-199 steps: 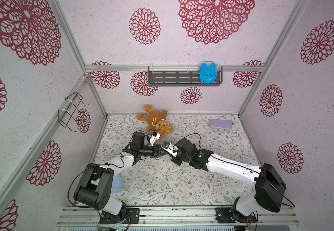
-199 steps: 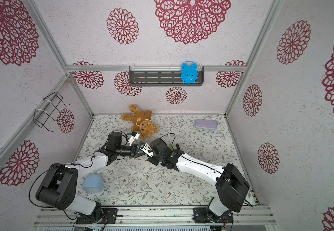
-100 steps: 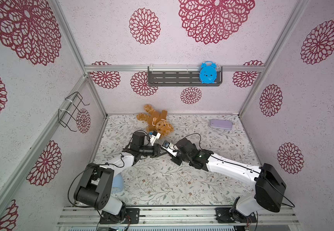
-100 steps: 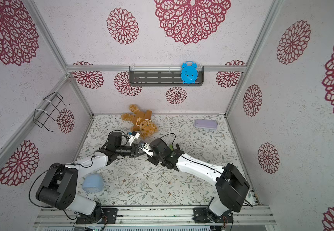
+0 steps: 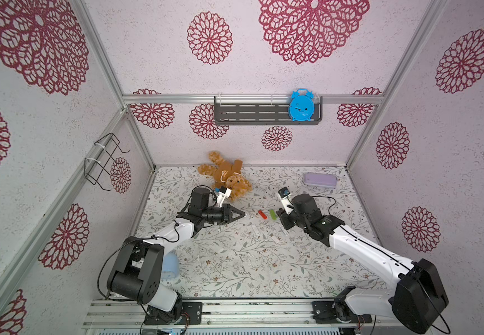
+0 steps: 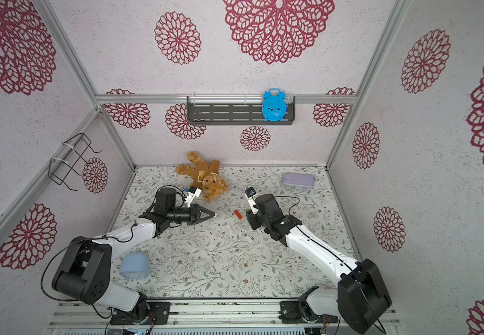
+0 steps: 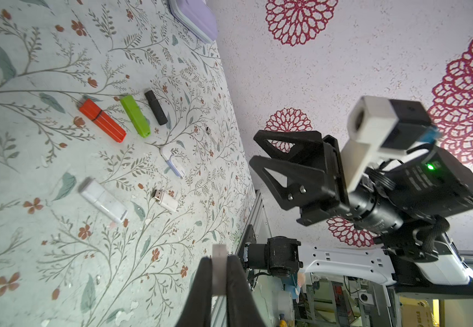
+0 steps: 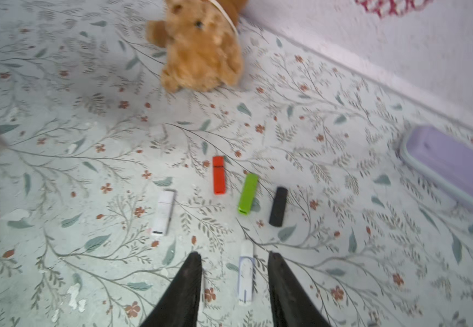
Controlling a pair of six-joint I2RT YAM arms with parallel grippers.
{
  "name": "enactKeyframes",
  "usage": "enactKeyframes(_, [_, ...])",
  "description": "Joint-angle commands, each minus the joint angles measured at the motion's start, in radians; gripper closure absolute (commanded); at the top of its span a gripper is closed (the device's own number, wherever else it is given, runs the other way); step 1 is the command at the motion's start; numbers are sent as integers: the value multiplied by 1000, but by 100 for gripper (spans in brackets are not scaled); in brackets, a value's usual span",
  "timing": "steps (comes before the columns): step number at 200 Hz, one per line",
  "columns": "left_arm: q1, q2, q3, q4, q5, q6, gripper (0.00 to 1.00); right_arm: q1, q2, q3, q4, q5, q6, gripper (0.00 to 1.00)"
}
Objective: Close the usb drive cover
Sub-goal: Pick up the cover from the center of the board, then pick up the USB drive from the center of the board.
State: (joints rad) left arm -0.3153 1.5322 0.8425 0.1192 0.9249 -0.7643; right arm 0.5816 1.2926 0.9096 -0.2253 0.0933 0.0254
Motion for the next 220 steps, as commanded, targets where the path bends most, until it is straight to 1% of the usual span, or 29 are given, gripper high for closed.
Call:
enactKeyframes(1, [7, -12, 24, -46, -65, 19, 89, -40, 26, 4, -128, -56, 120, 58])
enactKeyframes(30, [8, -28, 35, -79, -107, 28, 89, -63, 121, 32, -220, -48, 144, 58])
enactKeyframes(41, [8, -37, 36, -92, -122, 33, 89, -63, 161, 67, -262, -26, 150, 62])
enactKeyframes(48, [8, -45, 39, -102, -131, 38, 89, -62, 170, 84, -274, -22, 156, 62])
enactKeyframes(71, [7, -67, 46, -145, -172, 62, 89, -62, 171, 91, -236, -88, 163, 59])
enactKeyframes(93, [7, -82, 53, -166, -192, 76, 89, -59, 226, 144, -295, -115, 150, 59])
enactKeyframes(107, [7, -88, 55, -169, -197, 75, 89, -51, 251, 157, -324, -92, 144, 59])
enactKeyframes(122, [7, -90, 55, -173, -199, 77, 89, -46, 266, 157, -332, -122, 122, 59])
enactKeyframes(164, [8, -96, 58, -180, -207, 77, 89, -28, 280, 181, -369, -64, 130, 58])
enactKeyframes(187, [7, -98, 62, -181, -209, 77, 89, -25, 278, 187, -370, -70, 125, 58])
enactKeyframes(220, [8, -96, 74, -203, -212, 94, 89, -28, 279, 183, -394, 18, 129, 57])
